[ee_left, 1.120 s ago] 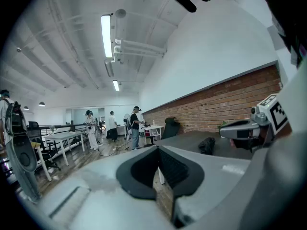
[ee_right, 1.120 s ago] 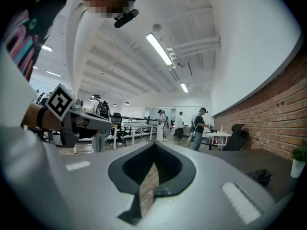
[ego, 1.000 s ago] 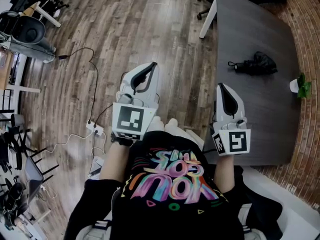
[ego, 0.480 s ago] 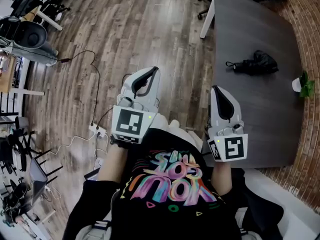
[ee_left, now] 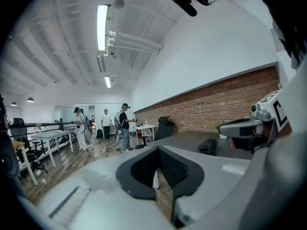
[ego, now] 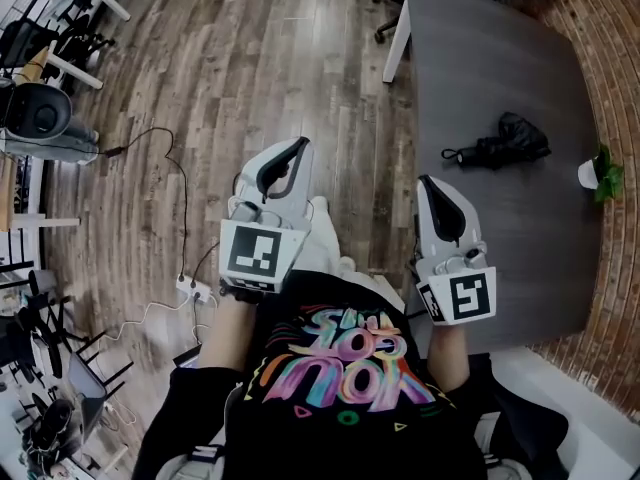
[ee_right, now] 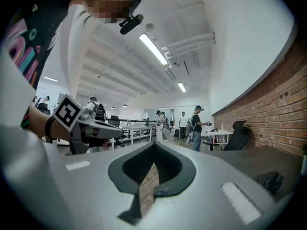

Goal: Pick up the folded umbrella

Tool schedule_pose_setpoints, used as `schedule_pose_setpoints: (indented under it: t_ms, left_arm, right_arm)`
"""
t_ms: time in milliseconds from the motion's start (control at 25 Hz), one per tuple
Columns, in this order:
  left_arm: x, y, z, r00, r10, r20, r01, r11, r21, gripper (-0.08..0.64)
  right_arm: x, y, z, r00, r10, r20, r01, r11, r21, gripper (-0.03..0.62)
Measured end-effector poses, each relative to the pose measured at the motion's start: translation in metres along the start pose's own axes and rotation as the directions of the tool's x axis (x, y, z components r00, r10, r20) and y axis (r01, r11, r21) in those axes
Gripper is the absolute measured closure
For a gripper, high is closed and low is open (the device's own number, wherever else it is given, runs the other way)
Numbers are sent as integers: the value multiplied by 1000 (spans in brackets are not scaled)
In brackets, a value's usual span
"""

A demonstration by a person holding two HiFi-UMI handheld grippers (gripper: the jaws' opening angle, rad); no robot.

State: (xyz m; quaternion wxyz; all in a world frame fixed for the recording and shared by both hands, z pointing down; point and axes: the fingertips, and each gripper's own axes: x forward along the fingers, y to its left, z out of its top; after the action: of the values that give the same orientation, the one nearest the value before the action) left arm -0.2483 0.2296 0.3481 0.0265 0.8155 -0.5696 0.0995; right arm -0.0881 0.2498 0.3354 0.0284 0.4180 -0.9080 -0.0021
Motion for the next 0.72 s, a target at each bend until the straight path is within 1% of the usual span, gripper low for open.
schedule_pose_setpoints:
  t_ms: [120,400,560,720]
  left_arm:
    - [32,25,11,1000,-6,12,6,999,-33,558]
    - [98,84,28,998,-54,42,55,998,-19,560]
    - [128,111,32,995,-86,46,86,996,-12,558]
    - [151,127,31,992,-120,46,120,993,-12,559]
  right_arm:
    - [31,-15,3,1000,-16,-21,15,1000,-27,592]
    - [100,-48,4,996,-75,-49,72,996,-55,592]
    - [129,-67,6,989,-140,-44,138,989,-55,592]
    - [143,-85,8,976,-211,-46,209,977,-52,592]
